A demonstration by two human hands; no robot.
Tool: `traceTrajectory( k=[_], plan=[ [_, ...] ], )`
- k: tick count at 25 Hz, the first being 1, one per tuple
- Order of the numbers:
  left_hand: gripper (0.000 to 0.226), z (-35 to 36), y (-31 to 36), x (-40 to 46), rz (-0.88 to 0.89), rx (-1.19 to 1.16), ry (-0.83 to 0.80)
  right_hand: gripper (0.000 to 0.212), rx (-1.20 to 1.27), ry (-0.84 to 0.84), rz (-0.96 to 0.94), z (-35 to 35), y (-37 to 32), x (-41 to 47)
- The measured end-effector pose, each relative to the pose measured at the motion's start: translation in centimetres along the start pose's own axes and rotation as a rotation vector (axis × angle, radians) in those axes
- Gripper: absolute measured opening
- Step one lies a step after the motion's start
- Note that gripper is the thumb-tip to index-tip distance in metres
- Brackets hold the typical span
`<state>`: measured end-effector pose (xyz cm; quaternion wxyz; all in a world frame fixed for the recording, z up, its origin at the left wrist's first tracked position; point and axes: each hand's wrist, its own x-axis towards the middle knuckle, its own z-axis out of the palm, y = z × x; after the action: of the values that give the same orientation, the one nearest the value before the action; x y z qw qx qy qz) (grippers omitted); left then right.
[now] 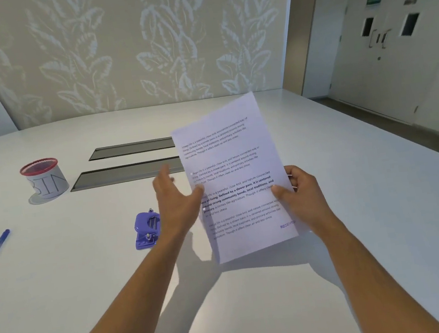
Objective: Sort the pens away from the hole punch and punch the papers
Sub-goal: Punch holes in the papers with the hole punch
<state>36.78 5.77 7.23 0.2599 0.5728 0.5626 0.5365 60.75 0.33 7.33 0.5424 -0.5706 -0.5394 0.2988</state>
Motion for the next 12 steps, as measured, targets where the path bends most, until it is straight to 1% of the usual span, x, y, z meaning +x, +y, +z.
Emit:
traceTrajectory(
  k=[2, 4, 6, 8, 10, 12],
  plan=[
    [0.085, -0.7, 0.8, 1.5, 0.223, 0.165, 0.049, 0.025, -0.069, -0.048, -0.029, -0.9, -0.9, 0.7],
    [0.090, -1.6, 2.4, 3.2, 0.357, 0.283, 0.046, 0.025, -0.135, -0.107, -0.066, -1.7, -1.7, 1.4],
    [0.092, -2.3, 3.9, 4.8, 0.450, 0.355, 0.018, 0.023, -0.196, -0.163, -0.097, -2.2, -2.7, 1.9],
    [0.087, -3.1, 5.4, 5.8, 0.463, 0.302, -0.093, 0.021, -0.254, -0.233, -0.117, -2.4, -3.7, 2.1],
    [0.073, -3.7, 6.6, 6.2, 0.379, 0.207, -0.252, 0.022, -0.305, -0.284, -0.134, -2.4, -4.5, 2.2],
    [0.056, -4.2, 6.8, 6.5, 0.288, 0.100, -0.320, 0.023, -0.338, -0.287, -0.143, -2.5, -5.0, 2.3]
  ],
)
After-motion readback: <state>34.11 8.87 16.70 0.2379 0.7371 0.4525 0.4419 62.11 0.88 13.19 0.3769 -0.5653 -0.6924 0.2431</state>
